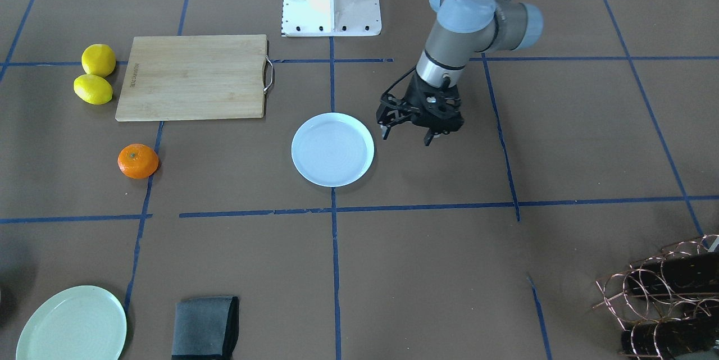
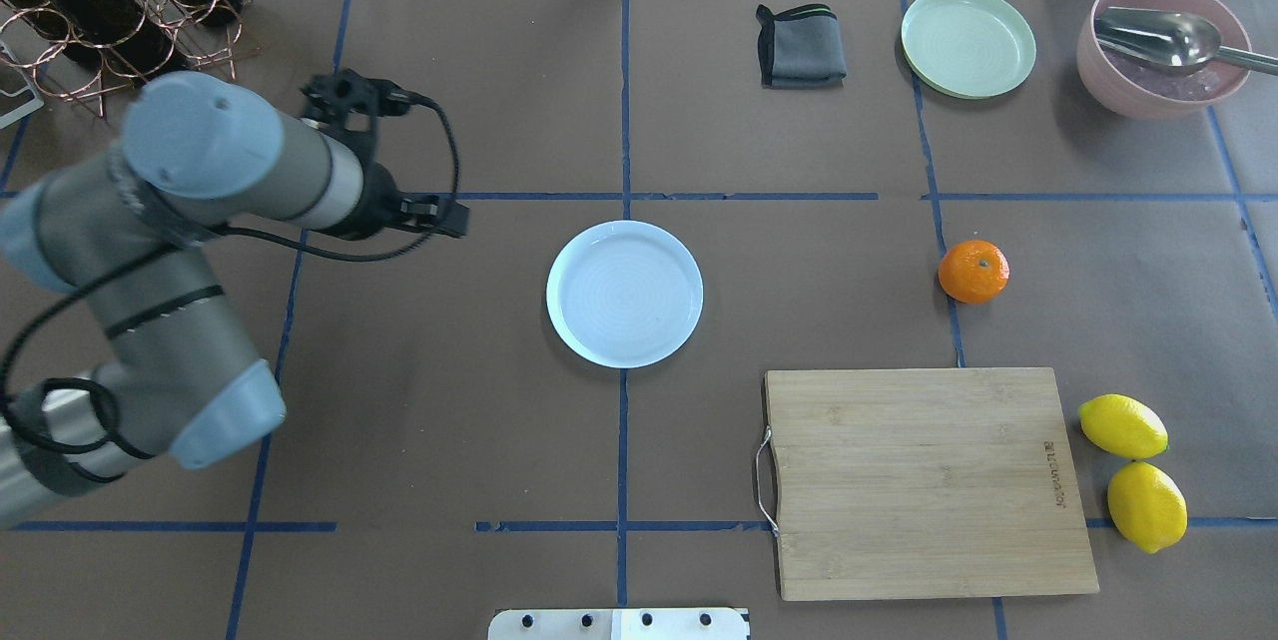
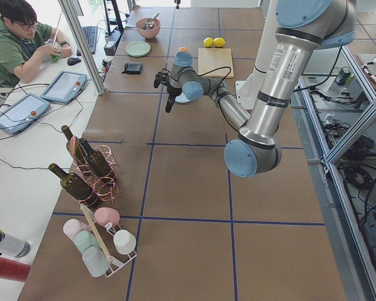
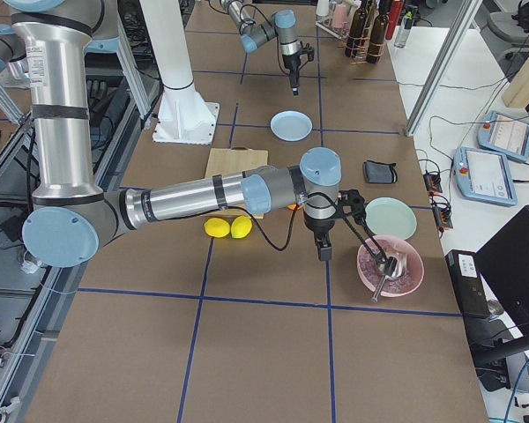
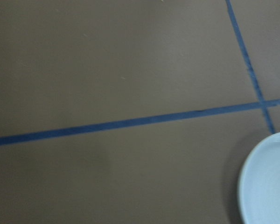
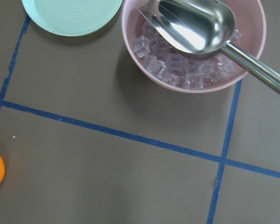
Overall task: Pick orange to plate
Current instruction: 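Withdraw the left gripper from the plate while the right arm moves out, then lower the right gripper over the orange and close on it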
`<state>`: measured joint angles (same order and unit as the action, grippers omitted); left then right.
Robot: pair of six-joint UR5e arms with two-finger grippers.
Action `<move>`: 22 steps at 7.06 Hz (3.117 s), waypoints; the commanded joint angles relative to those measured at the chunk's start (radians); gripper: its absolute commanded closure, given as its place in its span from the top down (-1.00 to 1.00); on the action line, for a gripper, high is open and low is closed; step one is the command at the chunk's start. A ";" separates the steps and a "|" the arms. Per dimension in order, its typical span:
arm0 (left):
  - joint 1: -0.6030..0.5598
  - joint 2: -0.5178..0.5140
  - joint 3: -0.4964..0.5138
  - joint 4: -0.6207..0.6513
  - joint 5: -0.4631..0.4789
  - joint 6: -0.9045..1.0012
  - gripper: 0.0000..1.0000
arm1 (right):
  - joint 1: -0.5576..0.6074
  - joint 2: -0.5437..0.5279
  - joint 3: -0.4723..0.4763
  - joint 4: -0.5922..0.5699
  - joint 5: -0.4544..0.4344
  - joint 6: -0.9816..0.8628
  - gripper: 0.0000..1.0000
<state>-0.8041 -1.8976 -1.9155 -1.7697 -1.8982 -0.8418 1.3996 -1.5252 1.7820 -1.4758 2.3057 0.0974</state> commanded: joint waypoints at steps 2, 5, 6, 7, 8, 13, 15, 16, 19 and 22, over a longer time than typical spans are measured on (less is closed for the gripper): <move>-0.463 0.167 0.056 0.100 -0.418 0.482 1.00 | -0.100 0.086 0.004 0.029 -0.002 0.123 1.00; -0.662 0.340 0.104 0.153 -0.441 0.834 1.00 | -0.122 0.100 0.010 0.028 0.000 0.127 1.00; -0.722 0.380 0.175 0.151 -0.443 0.927 1.00 | -0.131 0.108 0.010 0.028 0.000 0.128 1.00; -0.760 0.408 0.179 0.148 -0.443 0.958 1.00 | -0.140 0.131 0.011 0.026 0.000 0.136 1.00; -0.768 0.448 0.164 0.154 -0.447 1.022 1.00 | -0.189 0.144 0.011 0.028 -0.008 0.190 1.00; -0.771 0.477 0.153 0.147 -0.446 1.023 1.00 | -0.517 0.160 -0.058 0.279 -0.274 0.608 1.00; -0.771 0.476 0.153 0.145 -0.447 1.021 1.00 | -0.568 0.145 -0.069 0.279 -0.321 0.614 1.00; -0.771 0.476 0.151 0.145 -0.449 1.021 1.00 | -0.574 0.128 -0.070 0.281 -0.330 0.614 1.00; -0.771 0.476 0.153 0.144 -0.449 1.021 1.00 | -0.606 0.123 -0.076 0.281 -0.331 0.614 1.00; -0.773 0.477 0.144 0.144 -0.447 1.021 1.00 | -0.630 0.120 -0.096 0.281 -0.356 0.605 0.86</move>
<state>-1.5764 -1.4217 -1.7691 -1.6260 -2.3467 0.1795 0.7786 -1.4045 1.6919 -1.1950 1.9638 0.7084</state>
